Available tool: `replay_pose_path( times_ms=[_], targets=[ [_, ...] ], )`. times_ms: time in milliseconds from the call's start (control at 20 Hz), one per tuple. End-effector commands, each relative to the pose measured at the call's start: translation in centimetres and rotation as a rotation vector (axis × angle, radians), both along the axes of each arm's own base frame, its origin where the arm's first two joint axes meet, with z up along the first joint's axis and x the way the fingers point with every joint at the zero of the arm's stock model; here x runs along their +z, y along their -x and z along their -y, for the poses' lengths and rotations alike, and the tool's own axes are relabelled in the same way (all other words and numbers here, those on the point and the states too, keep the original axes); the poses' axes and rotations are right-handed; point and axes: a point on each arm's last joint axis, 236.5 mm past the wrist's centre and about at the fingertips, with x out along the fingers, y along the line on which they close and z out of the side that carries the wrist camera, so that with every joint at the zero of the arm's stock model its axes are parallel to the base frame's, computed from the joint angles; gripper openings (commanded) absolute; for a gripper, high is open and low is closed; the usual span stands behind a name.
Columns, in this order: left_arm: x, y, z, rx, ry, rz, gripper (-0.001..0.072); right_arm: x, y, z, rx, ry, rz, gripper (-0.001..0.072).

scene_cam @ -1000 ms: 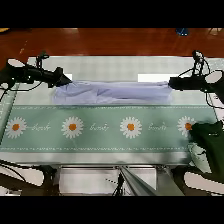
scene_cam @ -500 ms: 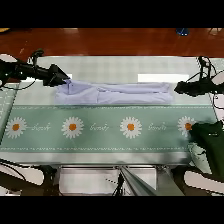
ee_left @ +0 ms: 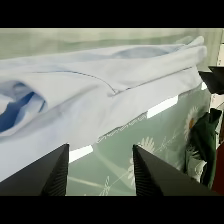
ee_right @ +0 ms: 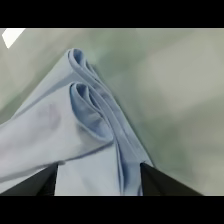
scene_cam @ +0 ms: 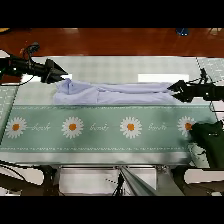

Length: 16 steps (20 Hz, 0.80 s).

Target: Fold the shirts.

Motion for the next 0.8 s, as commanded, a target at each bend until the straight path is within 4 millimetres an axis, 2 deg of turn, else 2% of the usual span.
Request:
replay_pose_path(
  times_ms=[0, 50, 100, 150, 200, 250, 350, 450, 500, 550, 750],
  targets=[
    [0.4, 0.2, 0.9, -0.017, 0.016, 0.003, 0.0476, -2.7, -1.5, -3.1, -0.031, -0.049, -0.024, 0.0594],
    [0.8, 0.1, 1.3, -0.019, 0.033, 0.006, 0.0476, -3.2, -2.0, -3.7, -0.046, -0.039, -0.023, 0.0568],
    [1.3, 0.1, 1.7, -0.020, 0.058, 0.008, 0.0476, -3.2, -2.7, -4.1, -0.058, -0.022, -0.002, 0.0409],
    [1.7, 0.1, 2.0, -0.019, 0.078, 0.012, 0.0475, -2.8, -3.3, -4.5, -0.067, -0.015, 0.021, 0.0186],
    [2.1, 0.0, 2.3, -0.019, 0.100, 0.015, 0.0474, -1.9, -3.7, -4.7, -0.072, -0.021, 0.044, 0.0051],
    [2.6, 0.0, 2.5, -0.019, 0.121, 0.017, 0.0457, -0.5, -4.0, -4.5, -0.051, 0.002, 0.087, 0.0026],
    [3.3, 0.1, 2.9, -0.022, 0.144, 0.023, 0.0326, 3.6, -4.0, -4.4, 0.023, 0.073, 0.196, 0.0025],
    [3.8, 0.2, 3.9, -0.036, 0.156, 0.033, 0.0297, 8.6, -2.9, -4.5, 0.094, 0.144, 0.282, 0.0025],
    [3.9, 0.5, 4.8, -0.060, 0.157, 0.031, 0.0108, 10.6, -2.0, -4.7, 0.119, 0.165, 0.305, 0.0024],
    [3.9, 1.1, 6.1, -0.102, 0.156, 0.040, 0.0024, 12.4, -1.0, -5.1, 0.147, 0.177, 0.324, 0.0024],
    [3.8, 3.9, 13.6, -0.272, 0.152, 0.051, 0.0024, 19.2, 3.7, -6.5, 0.208, 0.204, 0.384, 0.0024]
  ],
)
